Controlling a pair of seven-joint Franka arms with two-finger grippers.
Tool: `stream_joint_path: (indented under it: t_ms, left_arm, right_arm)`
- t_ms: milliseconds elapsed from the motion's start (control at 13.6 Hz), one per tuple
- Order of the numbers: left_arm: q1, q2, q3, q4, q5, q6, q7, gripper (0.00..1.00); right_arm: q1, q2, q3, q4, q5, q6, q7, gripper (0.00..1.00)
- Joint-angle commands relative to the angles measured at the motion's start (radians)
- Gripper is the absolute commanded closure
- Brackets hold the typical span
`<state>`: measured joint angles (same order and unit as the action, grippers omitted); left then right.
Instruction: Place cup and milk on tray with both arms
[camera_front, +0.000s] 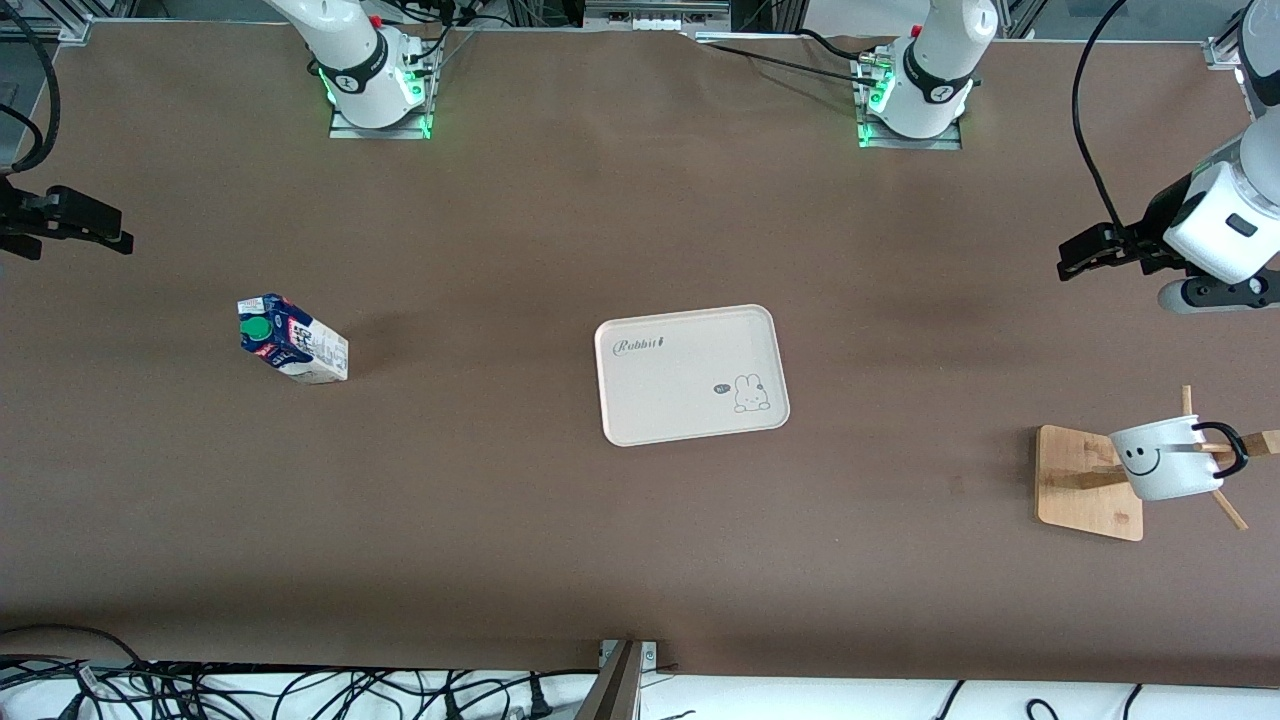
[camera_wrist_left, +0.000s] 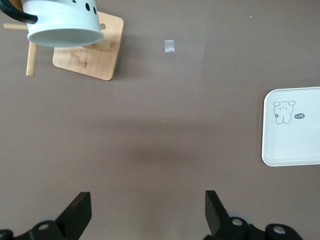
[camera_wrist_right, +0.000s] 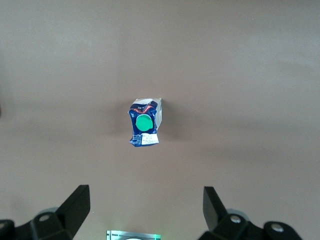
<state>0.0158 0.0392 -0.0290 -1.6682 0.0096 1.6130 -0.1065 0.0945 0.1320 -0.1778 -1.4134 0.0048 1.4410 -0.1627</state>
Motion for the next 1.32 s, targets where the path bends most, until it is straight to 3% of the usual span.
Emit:
stream_joint_path:
  t_ms: [0,808,1249]
  left_arm:
    - [0.001,0.030,-0.002,0.045,-0.011,-0.004,0.005,0.00]
    - [0.003,0.034,0.000,0.050,-0.011,-0.005,0.013,0.00]
    - [0.003,0.034,0.001,0.050,-0.011,-0.005,0.013,0.00]
  right_arm:
    - [-0.006,-0.003,0.006,0.008,0.015,-0.016,0.003,0.00]
    - [-0.010,0.014,0.003,-0.002,0.055,-0.017,0.000,0.00]
    - [0.001,0.095,0.006,-0.015,0.023,-0.010,0.003,0.00]
